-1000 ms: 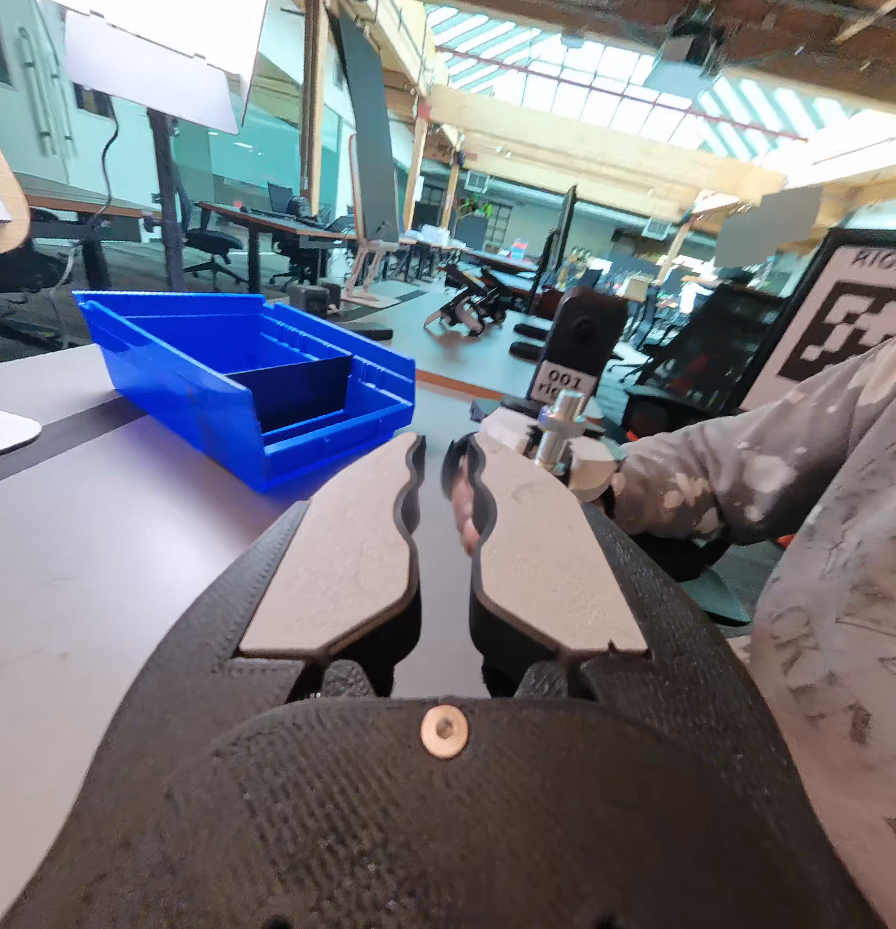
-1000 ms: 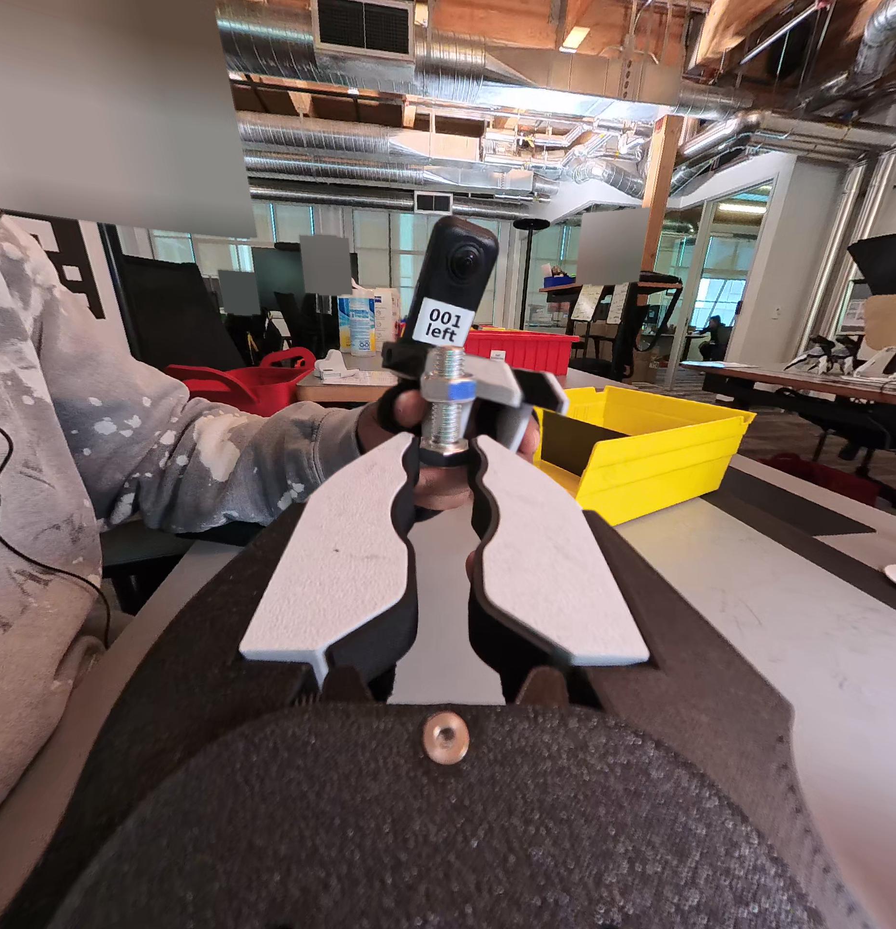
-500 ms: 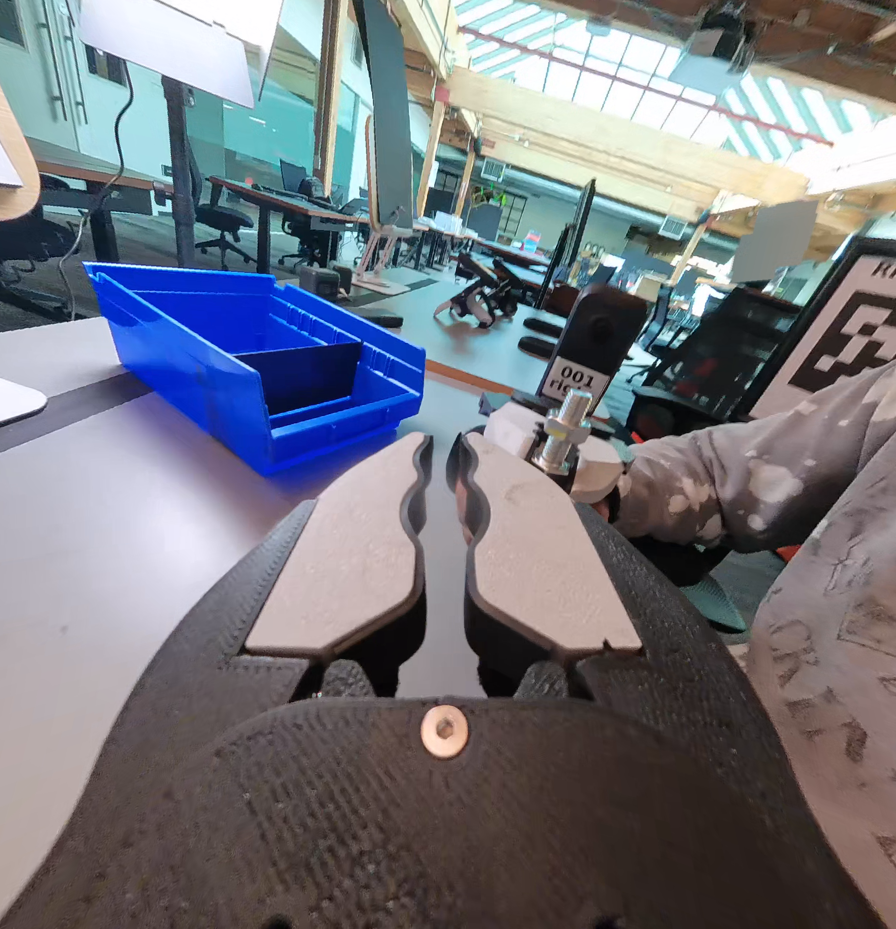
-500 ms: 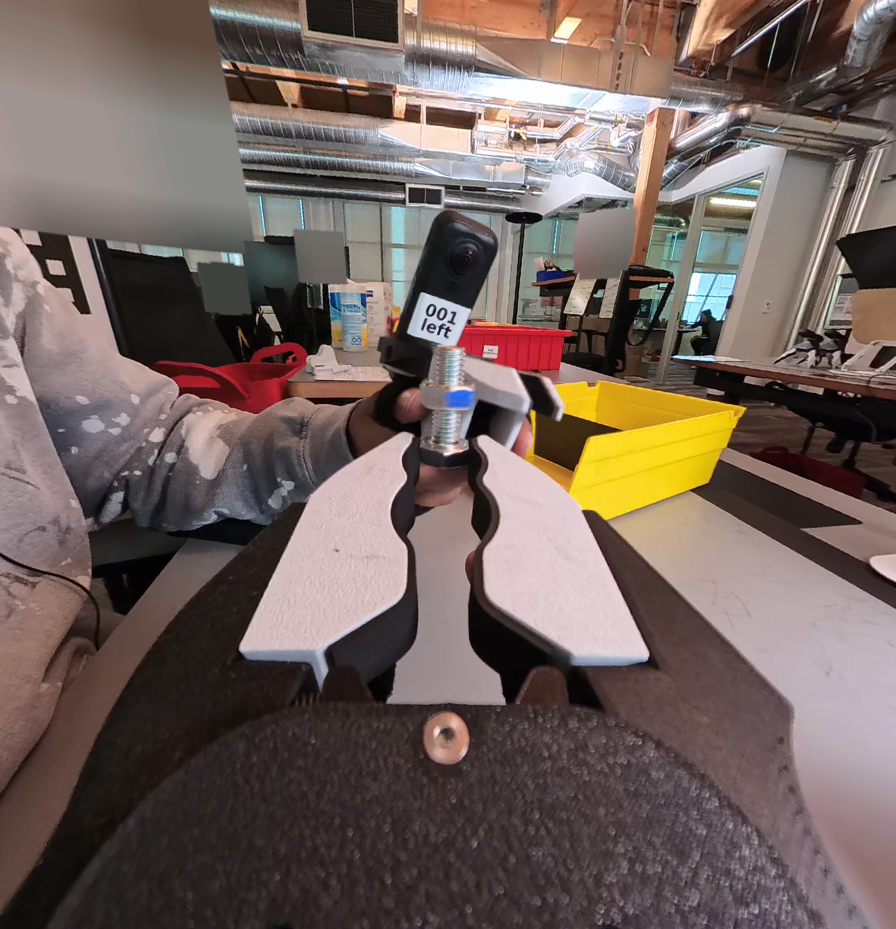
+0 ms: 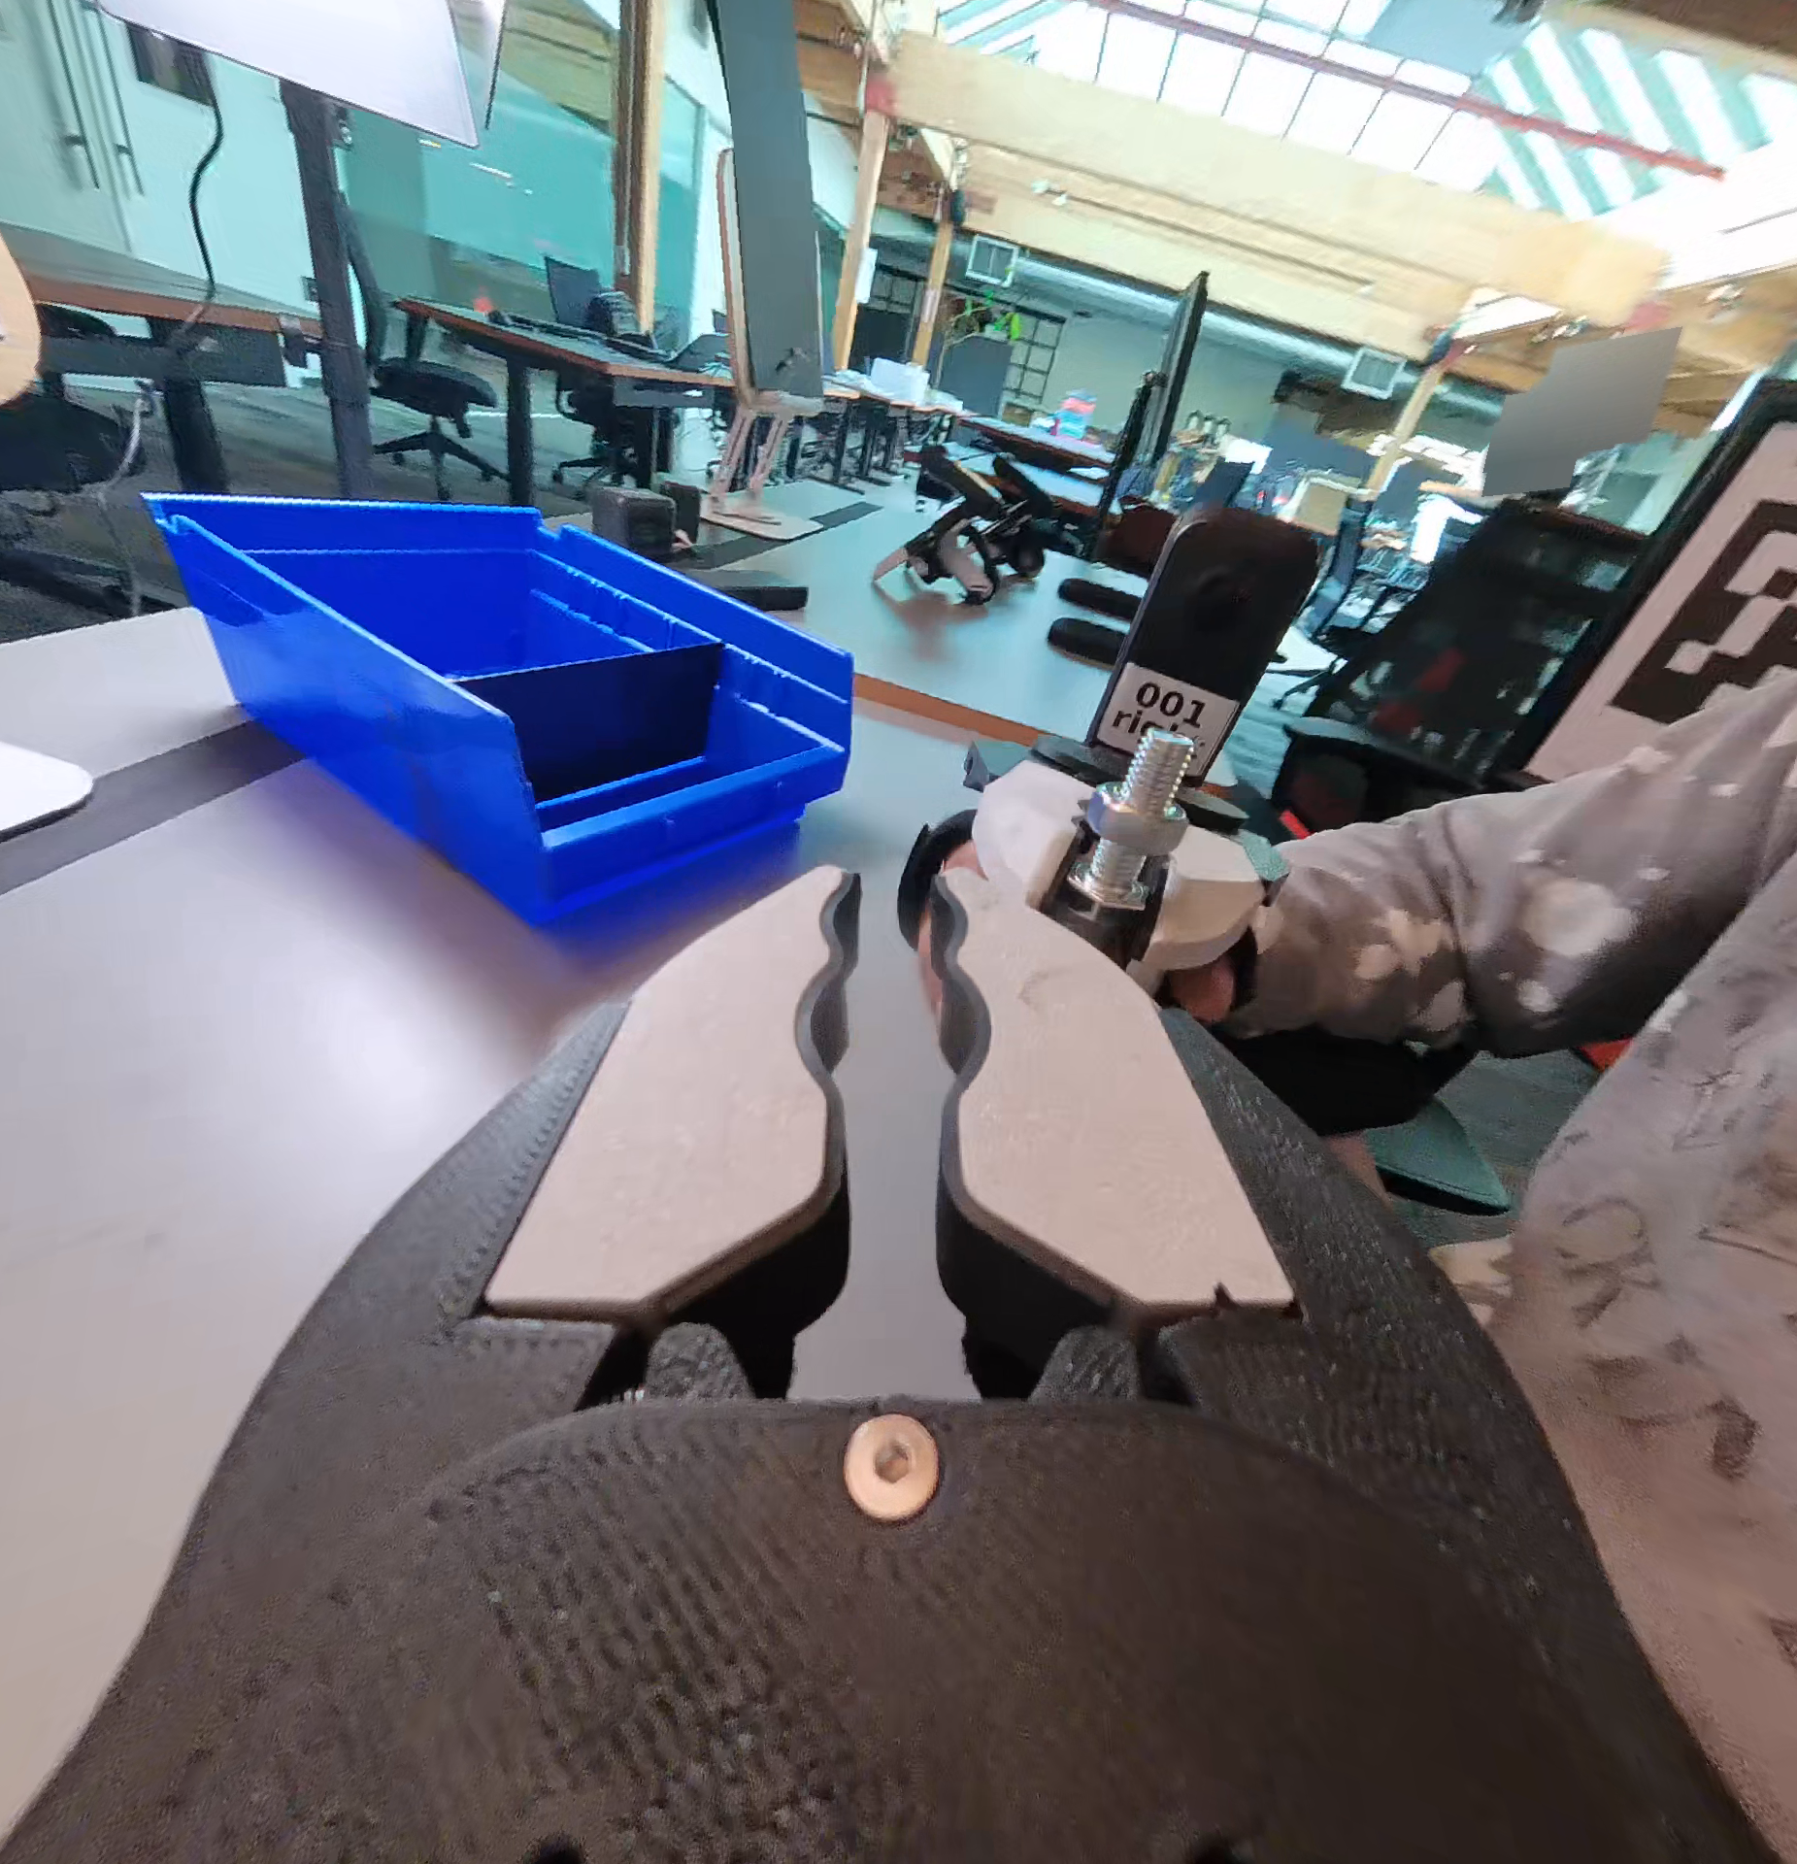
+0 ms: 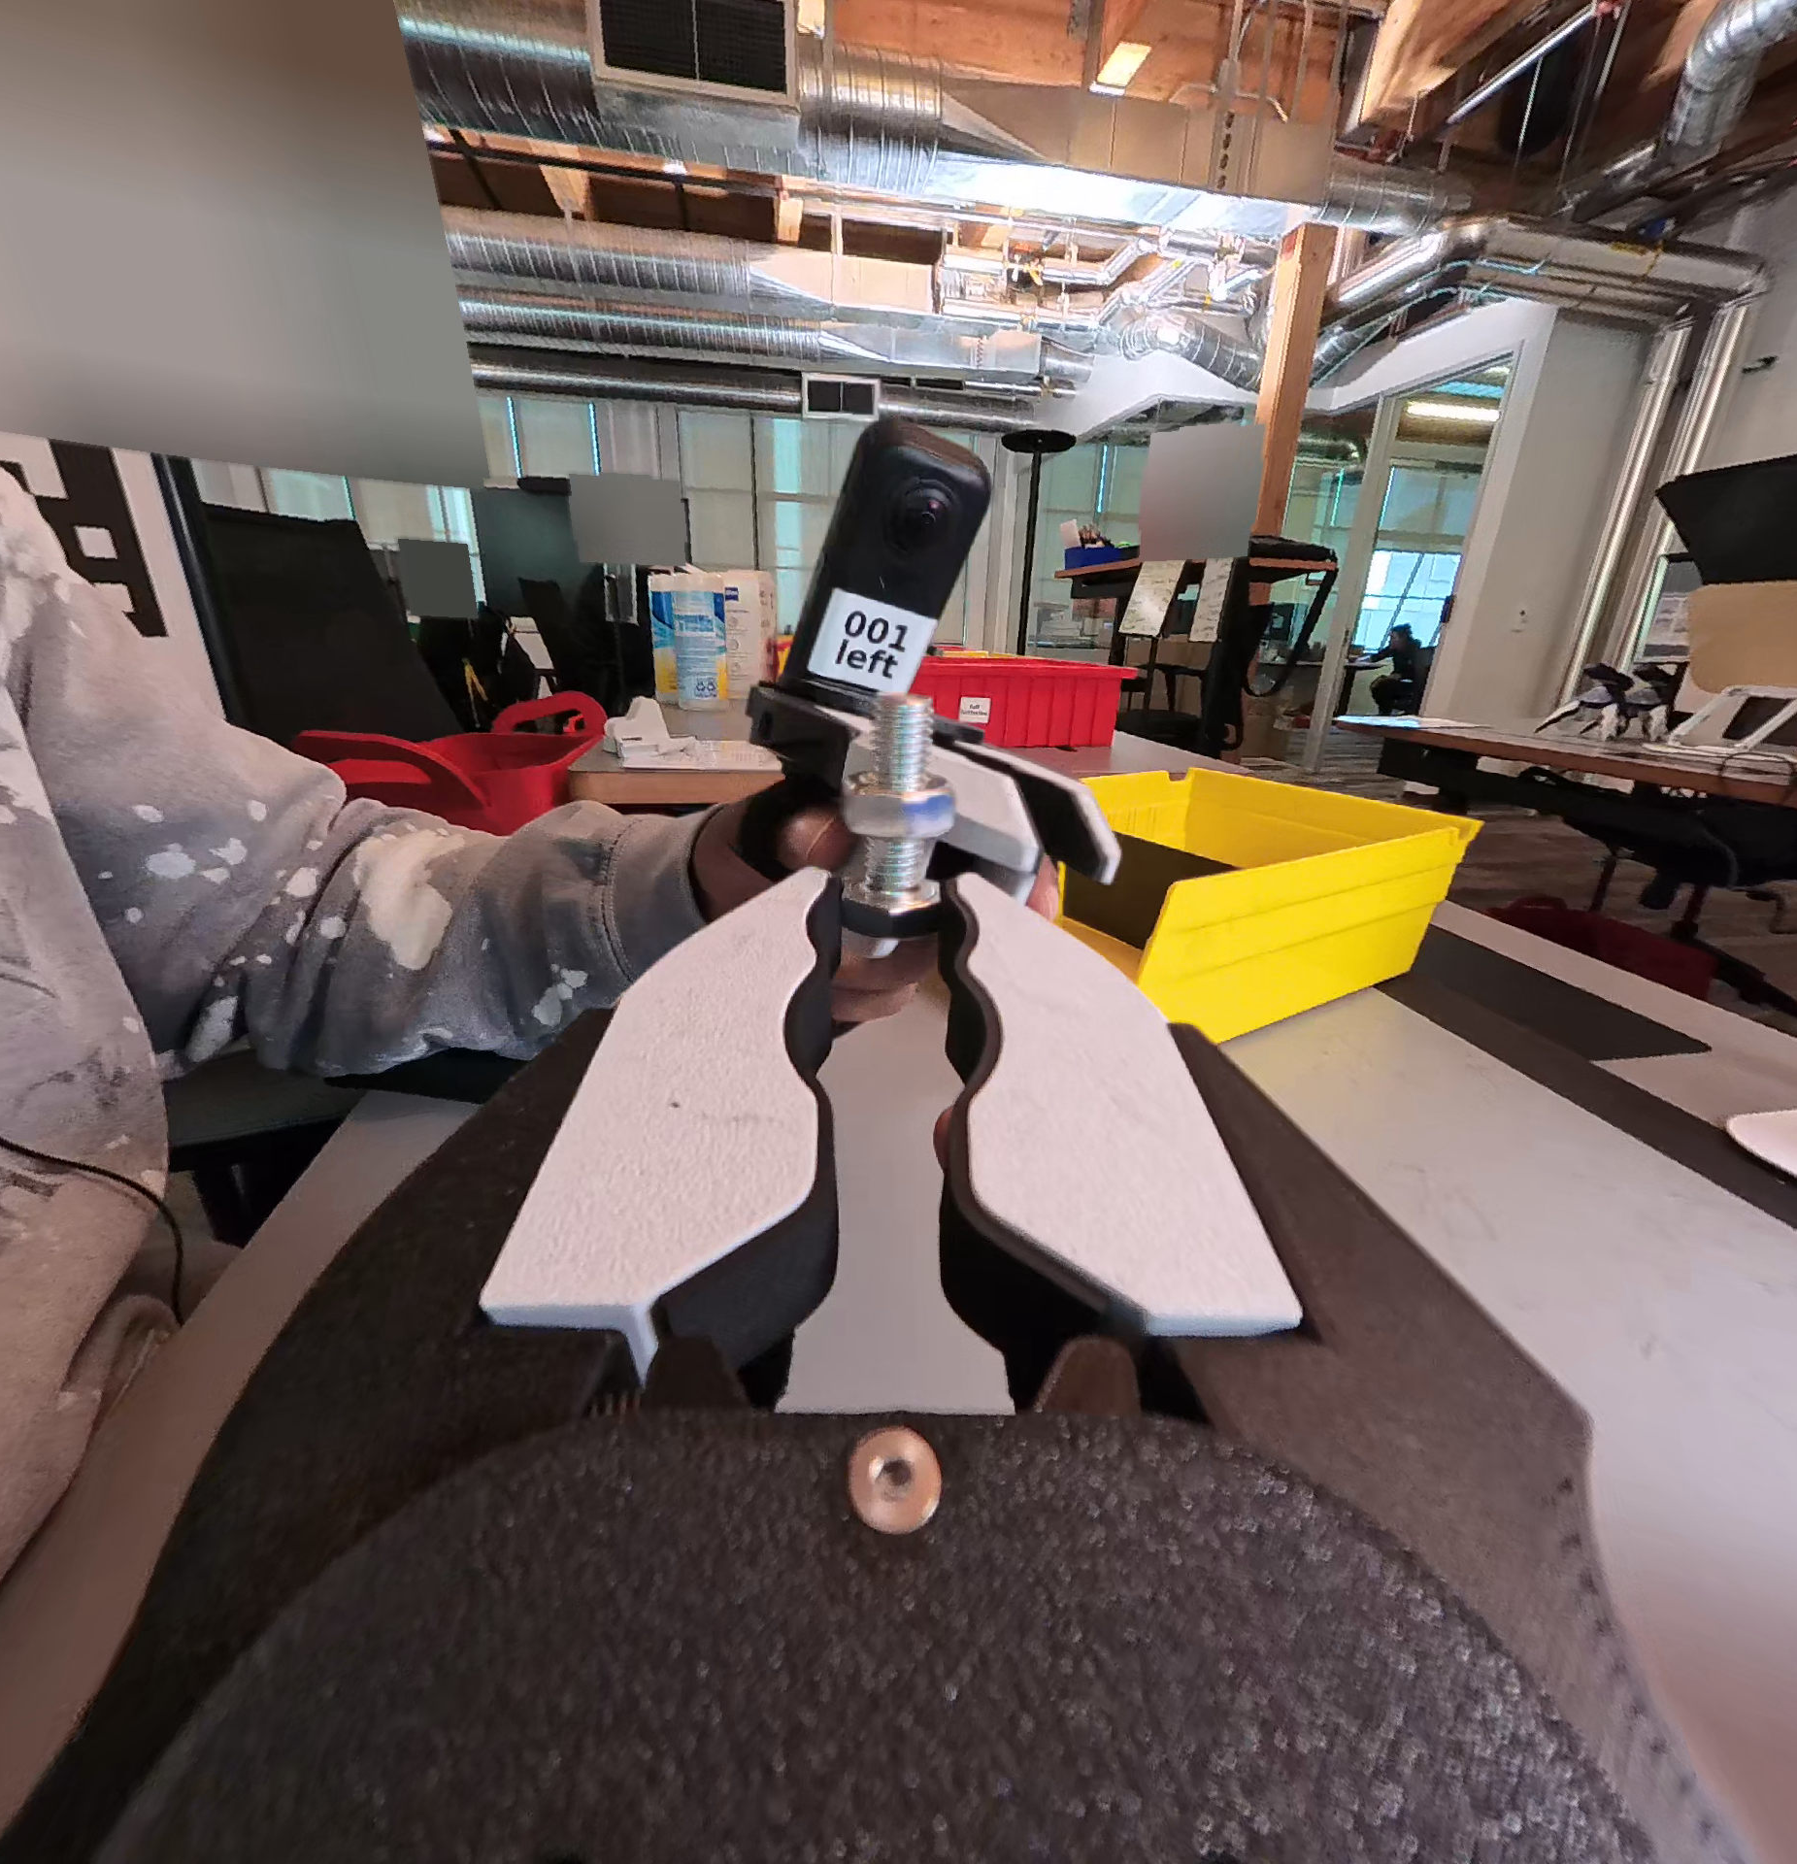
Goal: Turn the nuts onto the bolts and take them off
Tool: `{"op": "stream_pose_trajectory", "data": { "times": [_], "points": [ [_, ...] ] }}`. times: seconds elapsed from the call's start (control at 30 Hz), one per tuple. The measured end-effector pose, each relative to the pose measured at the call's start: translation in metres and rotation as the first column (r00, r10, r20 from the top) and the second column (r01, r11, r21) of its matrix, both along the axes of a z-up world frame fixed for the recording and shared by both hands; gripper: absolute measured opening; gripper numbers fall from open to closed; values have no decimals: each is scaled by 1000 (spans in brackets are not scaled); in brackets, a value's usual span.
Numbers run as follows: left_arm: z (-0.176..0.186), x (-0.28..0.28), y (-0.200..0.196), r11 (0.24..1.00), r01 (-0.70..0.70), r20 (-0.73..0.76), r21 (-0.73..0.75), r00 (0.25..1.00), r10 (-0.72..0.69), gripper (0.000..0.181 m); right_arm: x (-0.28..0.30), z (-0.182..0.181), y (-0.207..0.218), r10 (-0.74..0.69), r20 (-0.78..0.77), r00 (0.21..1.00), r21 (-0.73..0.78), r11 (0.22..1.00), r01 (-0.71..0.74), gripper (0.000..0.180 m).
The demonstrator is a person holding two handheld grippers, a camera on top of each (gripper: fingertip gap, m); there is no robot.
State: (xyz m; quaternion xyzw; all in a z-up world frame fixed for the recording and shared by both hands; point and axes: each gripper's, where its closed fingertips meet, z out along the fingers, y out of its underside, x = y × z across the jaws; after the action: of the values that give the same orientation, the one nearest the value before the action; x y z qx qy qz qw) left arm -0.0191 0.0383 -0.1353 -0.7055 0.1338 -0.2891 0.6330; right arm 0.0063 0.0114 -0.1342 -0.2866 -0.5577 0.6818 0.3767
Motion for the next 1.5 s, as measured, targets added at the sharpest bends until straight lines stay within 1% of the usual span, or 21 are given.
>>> {"op": "stream_pose_trajectory", "data": {
  "times": [0.07,0.27,0.37,0.4,0.43,0.47,0.5,0.57,0.7,0.77,0.87,0.9,0.93,0.97,1.0,1.13,1.23,1.33,1.37,1.4,1.5],
  "points": [
    [6,2,-3,999,32,41,18,999,-33,18,-1,-2,0,-6,9,1000,8,1000,6,18],
    [10,32,-14,984,168,26,58,985,-170,34,-5,-8,3,-31,35,999,16,999,30,18],
    [2,30,-9,990,141,-6,26,990,-141,35,-6,-8,3,-37,33,999,17,999,36,18],
    [2,26,-7,992,126,3,13,992,-126,31,-6,-8,6,-45,29,999,7,999,45,18],
    [0,13,-1,999,49,7,-15,999,-49,11,-3,-5,6,-20,18,1000,-6,1000,20,18],
    [-2,2,3,1000,-8,-9,-12,1000,8,12,-2,-3,7,-14,14,1000,-16,1000,14,18],
    [-3,-3,2,1000,-11,-4,-12,1000,10,14,-2,-2,7,-22,10,1000,-11,1000,22,18],
    [4,-1,-2,1000,30,43,-6,999,-30,21,-3,-5,5,-29,17,999,6,1000,28,18],
    [8,22,-11,991,131,16,34,991,-132,33,-7,-9,4,-38,36,999,10,999,37,18],
    [7,30,-11,988,151,12,31,988,-151,34,-7,-11,3,-39,41,998,21,999,39,18],
    [2,25,-7,993,114,-34,12,993,-113,32,-8,-12,6,-58,45,997,22,998,57,18],
    [2,19,-5,996,84,-32,2,996,-84,27,-8,-10,9,-56,38,998,9,998,56,18],
    [-1,5,1,1000,-2,-50,-11,999,1,12,-5,-7,9,-35,27,999,-9,999,35,18],
    [-6,-6,4,998,-62,-85,-11,994,61,14,-5,-5,10,-34,22,999,-16,999,34,18],
    [-8,-10,4,997,-71,-99,-15,993,70,16,-5,-4,9,-39,18,999,-8,999,40,18],
    [5,5,-4,999,40,-8,30,999,-40,25,-7,-10,8,-50,40,998,6,999,49,18],
    [3,25,-10,991,131,-25,29,991,-130,33,-9,-13,8,-56,55,997,13,998,55,18],
    [-6,20,-4,996,84,-85,-6,993,-84,29,-10,-14,11,-73,56,996,12,997,72,18],
    [-10,6,2,999,-1,-94,-34,996,-3,8,-7,-11,10,-47,42,998,1,999,47,18],
    [-13,-7,6,997,-68,-121,-38,991,63,10,-6,-8,11,-39,39,998,-14,999,40,18],
    [-14,-22,7,993,-99,-78,-59,992,94,12,-7,-8,11,-56,37,998,6,998,56,18]
  ]
}}
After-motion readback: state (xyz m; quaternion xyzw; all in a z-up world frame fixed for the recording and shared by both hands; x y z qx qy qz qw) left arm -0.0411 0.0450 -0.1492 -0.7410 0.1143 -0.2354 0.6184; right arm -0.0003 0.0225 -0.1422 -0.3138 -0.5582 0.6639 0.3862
